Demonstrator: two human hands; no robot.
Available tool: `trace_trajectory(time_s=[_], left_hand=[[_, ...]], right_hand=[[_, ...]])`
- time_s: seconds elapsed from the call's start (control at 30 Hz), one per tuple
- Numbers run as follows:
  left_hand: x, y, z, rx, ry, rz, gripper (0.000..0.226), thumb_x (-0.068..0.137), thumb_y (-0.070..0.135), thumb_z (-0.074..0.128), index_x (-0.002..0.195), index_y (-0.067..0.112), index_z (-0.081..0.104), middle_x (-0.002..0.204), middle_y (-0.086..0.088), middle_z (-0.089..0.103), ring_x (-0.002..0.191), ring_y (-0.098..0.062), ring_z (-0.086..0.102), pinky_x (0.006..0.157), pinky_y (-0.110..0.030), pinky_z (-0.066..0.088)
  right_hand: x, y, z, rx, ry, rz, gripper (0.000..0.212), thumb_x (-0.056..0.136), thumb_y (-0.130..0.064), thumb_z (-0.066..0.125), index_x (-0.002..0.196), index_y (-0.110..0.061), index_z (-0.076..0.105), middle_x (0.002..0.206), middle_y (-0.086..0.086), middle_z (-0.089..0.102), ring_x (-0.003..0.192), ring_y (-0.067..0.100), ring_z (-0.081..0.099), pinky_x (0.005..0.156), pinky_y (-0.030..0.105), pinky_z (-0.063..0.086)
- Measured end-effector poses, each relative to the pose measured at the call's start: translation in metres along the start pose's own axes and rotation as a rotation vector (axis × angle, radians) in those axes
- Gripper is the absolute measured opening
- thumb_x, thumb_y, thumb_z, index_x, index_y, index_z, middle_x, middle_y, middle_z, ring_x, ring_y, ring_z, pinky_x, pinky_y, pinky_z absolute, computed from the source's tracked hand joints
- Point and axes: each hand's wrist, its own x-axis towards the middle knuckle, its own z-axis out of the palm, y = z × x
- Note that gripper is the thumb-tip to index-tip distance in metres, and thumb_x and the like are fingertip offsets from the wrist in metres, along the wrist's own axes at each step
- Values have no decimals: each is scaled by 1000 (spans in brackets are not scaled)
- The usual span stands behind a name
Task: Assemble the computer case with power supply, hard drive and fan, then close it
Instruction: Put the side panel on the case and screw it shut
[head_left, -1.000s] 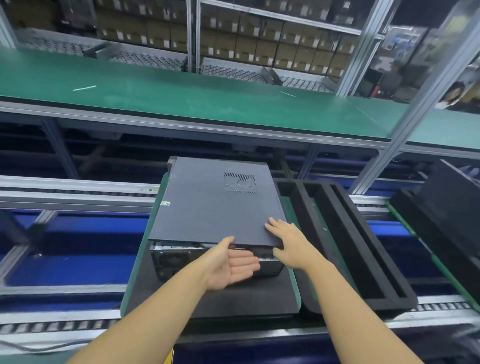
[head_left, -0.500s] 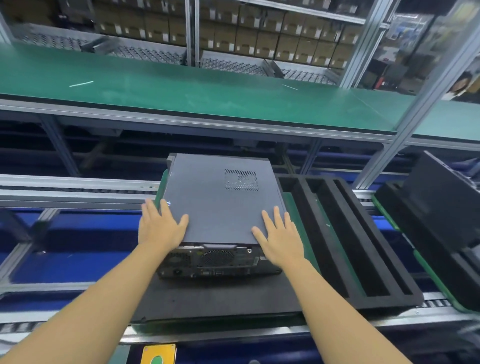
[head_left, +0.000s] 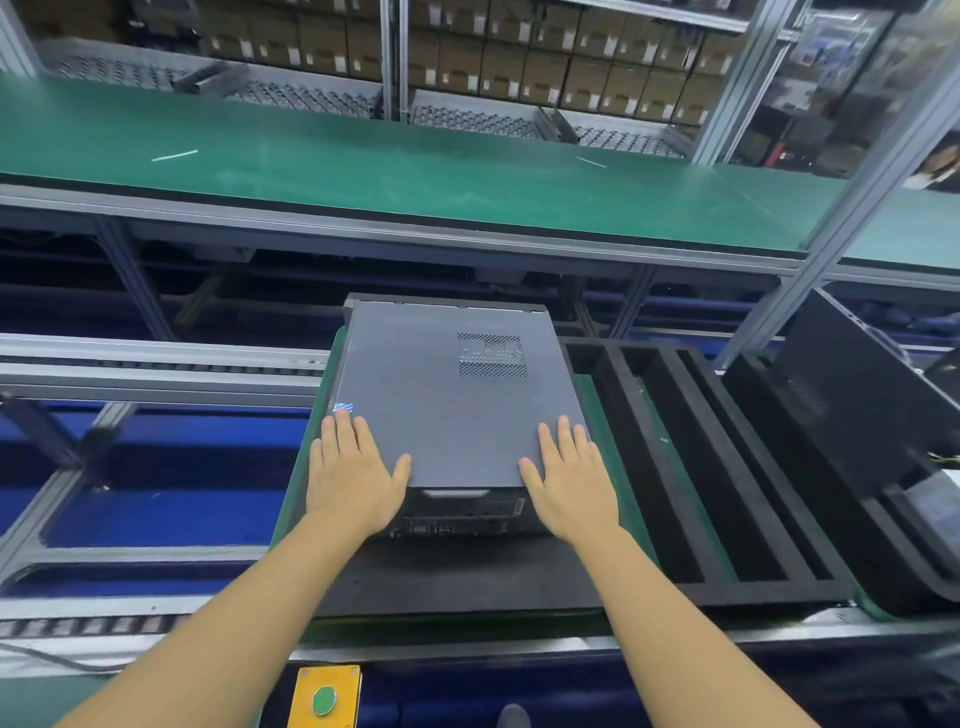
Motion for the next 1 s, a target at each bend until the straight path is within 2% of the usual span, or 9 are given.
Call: trace_trajectory(time_s=[0.1,0.17,0.23,0.3,0.4,0.67,0.77,0.9,1.0], left_hand=[[1,-6,-2,41,-38,56,114,77,90,12,158,11,0,164,-20,-4,152,-34,-5,123,-44,7],[5,-13,-6,92,-88,136,131,56,104,6,158,21,-8,163,-24,-6,151,-36,-9,121,-45,3],[14,-21,-9,147,-138,227,138,46,108,6,156,27,-14,161,-25,-14,150,-37,-15,122,-47,0],[23,-28,-10,174,-142,273,136,46,108,7,155,30,-18,161,-22,-20,150,-36,-18,122,-47,-2],[28,-32,-7,146,-93,288,130,52,107,7,156,32,-14,162,-18,-19,150,-34,-17,122,-45,-4],[29,-32,-3,79,-48,293,127,55,106,11,157,32,-7,164,-16,-14,151,-31,-15,123,-44,-4],[29,-30,-7,59,-86,287,128,53,106,12,157,34,-8,164,-15,-16,151,-30,-18,123,-46,-3],[36,-36,-16,-92,-253,238,134,48,104,38,156,39,-8,161,-2,-29,145,-29,-34,121,-57,11],[39,-43,-22,-244,-330,165,141,46,92,62,156,36,-7,156,7,-38,143,-28,-36,118,-59,20]], right_hand=[[2,-1,-2,14,-5,11,77,103,-64,17,165,-19,8,172,9,-2,158,28,-3,128,42,1],[4,-2,-5,24,-25,-15,98,90,-82,14,164,-19,10,172,8,-4,158,28,-5,127,43,-4],[8,-5,-7,10,-31,-142,114,74,-96,11,164,-25,11,171,2,-10,158,25,-9,126,44,-7],[15,-13,-6,-6,-36,-270,119,64,-103,4,163,-36,6,170,-6,-16,158,24,-11,126,45,-7],[25,-23,0,-31,-54,-315,116,60,-105,-5,160,-46,-4,169,-10,-15,157,27,-13,127,47,-5],[32,-24,6,-71,-28,-307,110,64,-103,-7,160,-48,-3,171,-9,-9,158,28,-10,127,46,-3],[33,-24,3,-43,-31,-303,107,67,-101,-1,160,-48,1,171,-10,-6,158,27,-7,127,47,-2],[40,-6,-8,-23,-101,-316,114,59,-105,16,159,-51,2,170,-13,-13,157,28,-8,125,52,-7],[42,12,-10,-8,-137,-128,132,47,-109,24,160,-47,-2,168,-2,-26,155,31,-20,121,59,-10]])
